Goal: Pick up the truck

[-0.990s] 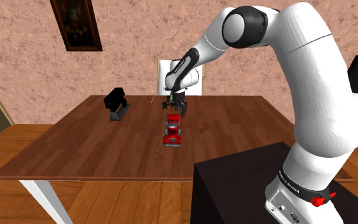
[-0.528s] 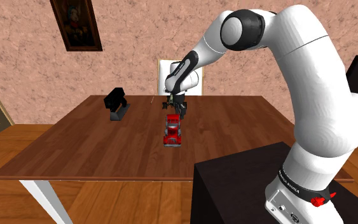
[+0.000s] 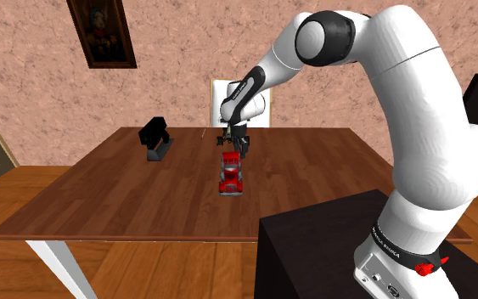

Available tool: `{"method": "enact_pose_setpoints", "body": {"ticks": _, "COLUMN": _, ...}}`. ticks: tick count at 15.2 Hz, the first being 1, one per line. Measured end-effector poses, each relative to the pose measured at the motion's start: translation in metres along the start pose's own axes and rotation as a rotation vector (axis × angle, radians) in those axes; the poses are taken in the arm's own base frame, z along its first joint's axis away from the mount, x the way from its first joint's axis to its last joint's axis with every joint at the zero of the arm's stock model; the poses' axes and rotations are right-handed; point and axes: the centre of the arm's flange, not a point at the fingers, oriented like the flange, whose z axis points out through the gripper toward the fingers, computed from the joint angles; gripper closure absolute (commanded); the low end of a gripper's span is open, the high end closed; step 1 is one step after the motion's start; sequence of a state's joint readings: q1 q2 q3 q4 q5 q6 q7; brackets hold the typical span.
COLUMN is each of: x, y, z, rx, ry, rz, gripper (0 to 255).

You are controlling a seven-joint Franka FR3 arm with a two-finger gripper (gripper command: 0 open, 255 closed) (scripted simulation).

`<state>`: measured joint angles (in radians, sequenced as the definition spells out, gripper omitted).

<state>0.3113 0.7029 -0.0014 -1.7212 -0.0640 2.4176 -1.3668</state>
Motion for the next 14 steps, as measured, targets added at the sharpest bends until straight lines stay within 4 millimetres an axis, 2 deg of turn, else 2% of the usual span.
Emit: {"method": "enact_pose_setpoints", "body": {"ticks": 14, "x": -0.003, "y": 0.0, "z": -0.069, "rx": 0.0, "ry": 0.0, "rz": 0.0, "gripper": 255}}
